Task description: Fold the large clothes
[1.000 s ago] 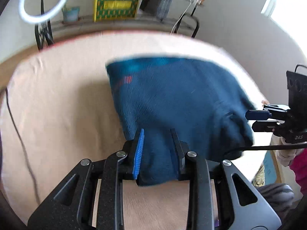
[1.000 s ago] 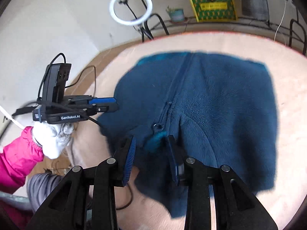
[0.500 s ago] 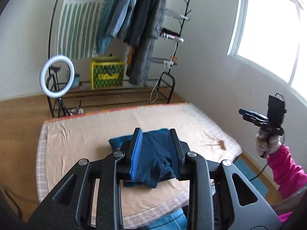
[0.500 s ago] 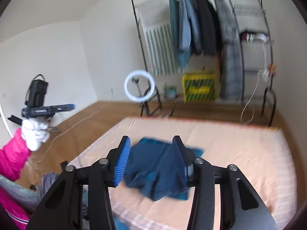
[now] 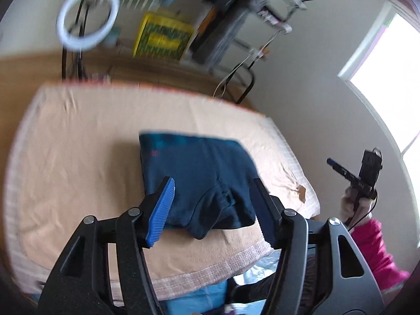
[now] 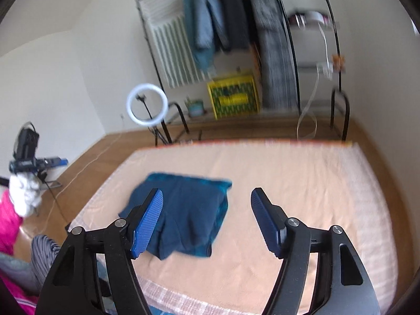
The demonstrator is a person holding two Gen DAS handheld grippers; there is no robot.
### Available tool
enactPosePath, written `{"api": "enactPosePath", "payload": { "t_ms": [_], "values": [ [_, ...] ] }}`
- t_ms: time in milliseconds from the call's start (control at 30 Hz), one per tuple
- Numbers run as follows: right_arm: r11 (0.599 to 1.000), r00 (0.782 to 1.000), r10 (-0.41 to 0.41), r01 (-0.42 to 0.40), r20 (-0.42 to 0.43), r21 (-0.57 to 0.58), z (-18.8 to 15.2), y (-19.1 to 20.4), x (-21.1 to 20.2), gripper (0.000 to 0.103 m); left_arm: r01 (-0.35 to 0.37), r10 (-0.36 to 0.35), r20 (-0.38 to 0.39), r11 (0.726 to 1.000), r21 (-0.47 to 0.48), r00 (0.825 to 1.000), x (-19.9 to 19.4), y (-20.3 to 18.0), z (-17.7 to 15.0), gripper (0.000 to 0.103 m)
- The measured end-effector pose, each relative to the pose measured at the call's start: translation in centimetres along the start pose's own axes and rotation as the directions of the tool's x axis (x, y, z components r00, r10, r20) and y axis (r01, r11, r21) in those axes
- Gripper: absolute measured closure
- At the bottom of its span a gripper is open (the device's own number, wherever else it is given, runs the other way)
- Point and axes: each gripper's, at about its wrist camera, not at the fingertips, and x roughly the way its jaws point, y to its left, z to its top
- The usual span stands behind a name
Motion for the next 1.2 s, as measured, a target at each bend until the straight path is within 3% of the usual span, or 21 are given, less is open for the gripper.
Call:
{"api": "enactPosePath", "payload": {
  "t_ms": [167,300,400,567,867,1000,1200],
  "values": [
    [0.98,0.99,0.098,-0.078,-0.105,0.181,-1.6,-2.8,6.8,0.033,0.006,-0.018,-0.077,0.989,-0.145,0.997,7.4,5.0,-0.1,0.042],
    [0.965,0.973,0.172,-0.134,-0.156,0.227,-2.5,-3.6,11.3,0.033,0.019,-0.048,-0.129,0.976,-0.217,0.99,11.6,8.3,-0.2,0.038],
    [0.944,0.957,0.219,-0.158,-0.19,0.291,-3.8,-4.4,13.7,0.033,0.035,-0.076,-0.126,0.953,-0.3,0.989,13.4,10.9,-0.4,0.036],
    [0.917,0.937,0.262,-0.168,-0.229,0.363,-5.7,-5.9,17.2,0.033,0.121,-0.175,-0.081,0.886,-0.447,0.981,15.8,14.7,-1.3,0.035],
    [0.849,0.906,0.364,-0.226,-0.218,0.477,-8.0,-8.2,20.6,0.033,0.125,-0.21,-0.146,0.886,-0.447,0.967,19.6,15.6,-2.3,0.035],
    [0.807,0.884,0.431,-0.286,-0.184,0.516,-8.5,-8.6,21.2,0.033,0.133,-0.229,-0.15,0.87,-0.475,0.962,20.7,15.9,-2.7,0.035],
    [0.767,0.856,0.487,-0.322,-0.176,0.555,-9.3,-8.4,22.7,0.033,0.134,-0.223,-0.146,0.879,-0.457,0.964,20.9,15.9,-2.7,0.036]
  ]
}}
